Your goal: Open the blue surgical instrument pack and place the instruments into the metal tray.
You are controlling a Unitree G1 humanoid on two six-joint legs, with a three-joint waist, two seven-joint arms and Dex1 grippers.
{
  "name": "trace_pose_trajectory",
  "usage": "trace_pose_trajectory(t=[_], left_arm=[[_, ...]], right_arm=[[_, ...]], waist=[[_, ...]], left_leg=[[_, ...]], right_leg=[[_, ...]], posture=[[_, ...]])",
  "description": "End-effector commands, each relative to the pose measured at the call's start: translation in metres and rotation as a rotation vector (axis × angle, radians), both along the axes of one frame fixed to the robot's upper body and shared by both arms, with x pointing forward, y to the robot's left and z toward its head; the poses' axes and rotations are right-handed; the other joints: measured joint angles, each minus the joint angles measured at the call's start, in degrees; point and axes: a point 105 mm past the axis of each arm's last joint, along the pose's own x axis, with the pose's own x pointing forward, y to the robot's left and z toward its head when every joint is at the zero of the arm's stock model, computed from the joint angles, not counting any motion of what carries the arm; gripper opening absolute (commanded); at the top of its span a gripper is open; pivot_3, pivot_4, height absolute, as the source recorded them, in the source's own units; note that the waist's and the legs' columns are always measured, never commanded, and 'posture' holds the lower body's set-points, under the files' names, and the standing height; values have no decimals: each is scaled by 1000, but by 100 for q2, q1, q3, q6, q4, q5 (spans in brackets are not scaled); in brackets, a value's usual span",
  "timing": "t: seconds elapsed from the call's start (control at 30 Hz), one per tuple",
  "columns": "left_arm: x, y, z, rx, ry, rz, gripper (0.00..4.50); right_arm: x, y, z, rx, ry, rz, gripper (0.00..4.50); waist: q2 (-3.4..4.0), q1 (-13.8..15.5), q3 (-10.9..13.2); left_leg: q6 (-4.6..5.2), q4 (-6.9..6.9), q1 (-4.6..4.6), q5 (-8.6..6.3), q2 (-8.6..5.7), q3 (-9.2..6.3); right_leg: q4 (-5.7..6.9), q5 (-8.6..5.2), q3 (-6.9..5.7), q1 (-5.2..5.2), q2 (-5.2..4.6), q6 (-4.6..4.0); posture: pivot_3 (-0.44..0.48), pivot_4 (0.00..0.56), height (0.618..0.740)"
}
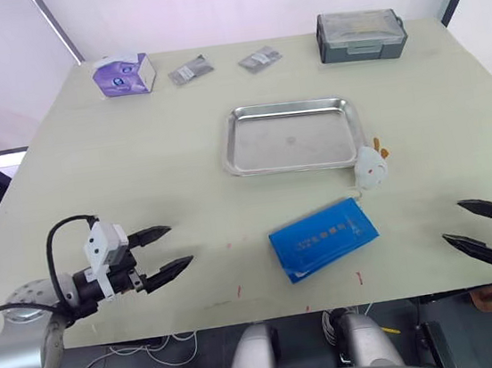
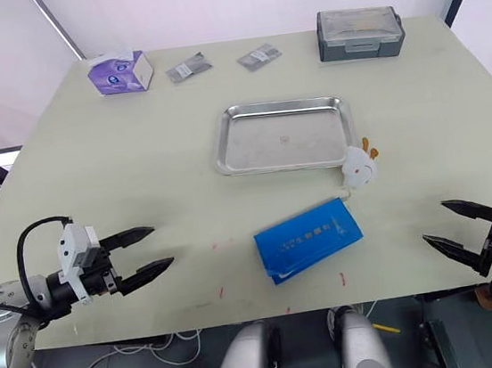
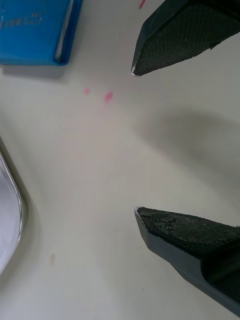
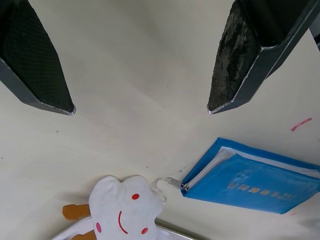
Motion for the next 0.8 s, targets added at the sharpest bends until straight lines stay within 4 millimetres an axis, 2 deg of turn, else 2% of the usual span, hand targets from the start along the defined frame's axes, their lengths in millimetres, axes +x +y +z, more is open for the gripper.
trace_pose_trajectory(t=[0.03,0.3,0.37,0.53,0.77,0.8], left_arm=[[0,-2,11,7,-54,-10,4500],[0,-5,10,1,-73,-24,4500],[0,-5,3,26,-54,8,4500],[-6,-15,-6,37,-13,-38,4500],[-12,-38,-12,29,2,-111,4500],[-14,-43,-12,27,6,-131,4500]], right_arm=[[-3,-6,14,-12,-54,1,4448],[-4,-9,7,-29,-40,2,4448],[-3,-10,0,-79,-16,-17,4448],[5,1,-1,-81,-12,-16,4448],[18,19,3,-50,-32,27,4448],[20,22,2,-48,-32,39,4215]], waist=[[0,0,0],[0,0,0],[0,0,0],[1,-1,-1],[0,1,0],[0,1,-1]], left_leg=[[0,0,0,0,0,0],[0,0,0,0,0,1],[0,0,0,0,0,2],[0,0,2,0,0,3],[0,0,2,0,0,3],[0,0,1,0,0,2]], right_leg=[[0,0,0,0,0,0],[0,0,1,0,0,0],[0,0,1,0,0,0],[1,0,4,0,0,0],[1,0,5,0,1,0],[1,0,5,0,1,0]], posture=[[0,150,727],[0,150,727],[0,150,727],[0,150,727],[0,150,727],[0,150,727]])
